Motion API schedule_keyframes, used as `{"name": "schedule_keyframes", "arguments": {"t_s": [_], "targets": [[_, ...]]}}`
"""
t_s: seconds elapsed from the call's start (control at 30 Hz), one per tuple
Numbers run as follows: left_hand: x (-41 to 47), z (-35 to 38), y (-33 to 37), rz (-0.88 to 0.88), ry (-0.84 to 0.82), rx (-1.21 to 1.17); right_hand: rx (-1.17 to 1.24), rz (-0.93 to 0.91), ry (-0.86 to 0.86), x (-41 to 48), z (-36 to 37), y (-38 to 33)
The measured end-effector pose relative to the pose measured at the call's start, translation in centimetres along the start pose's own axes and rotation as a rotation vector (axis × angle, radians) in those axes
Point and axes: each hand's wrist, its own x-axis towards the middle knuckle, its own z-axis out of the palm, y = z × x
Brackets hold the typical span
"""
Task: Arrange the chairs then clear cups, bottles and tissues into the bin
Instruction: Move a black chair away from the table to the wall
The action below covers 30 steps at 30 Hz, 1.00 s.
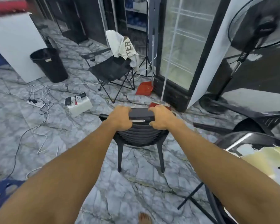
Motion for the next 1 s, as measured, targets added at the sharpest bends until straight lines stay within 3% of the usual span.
{"name": "schedule_keyframes", "arguments": {"t_s": [0.23, 0.53, 0.77, 1.0], "targets": [[5.2, 3.1, -2.3, 0.054, -0.191, 0.16, -0.141, -0.035, -0.142, 5.7, 3.5, 1.4], [5.7, 4.2, -3.6, 0.169, -0.056, 0.329, -0.214, -0.136, -0.053, 6.6, 4.7, 1.9], [-0.7, 0.9, -4.1, 0.294, 0.035, 0.385, -0.169, -0.157, 0.035, 0.5, 3.4, -1.7], [-14.0, 0.1, -2.9, 0.404, 0.084, 0.395, -0.165, -0.07, 0.124, -12.6, 4.7, -7.1]]}}
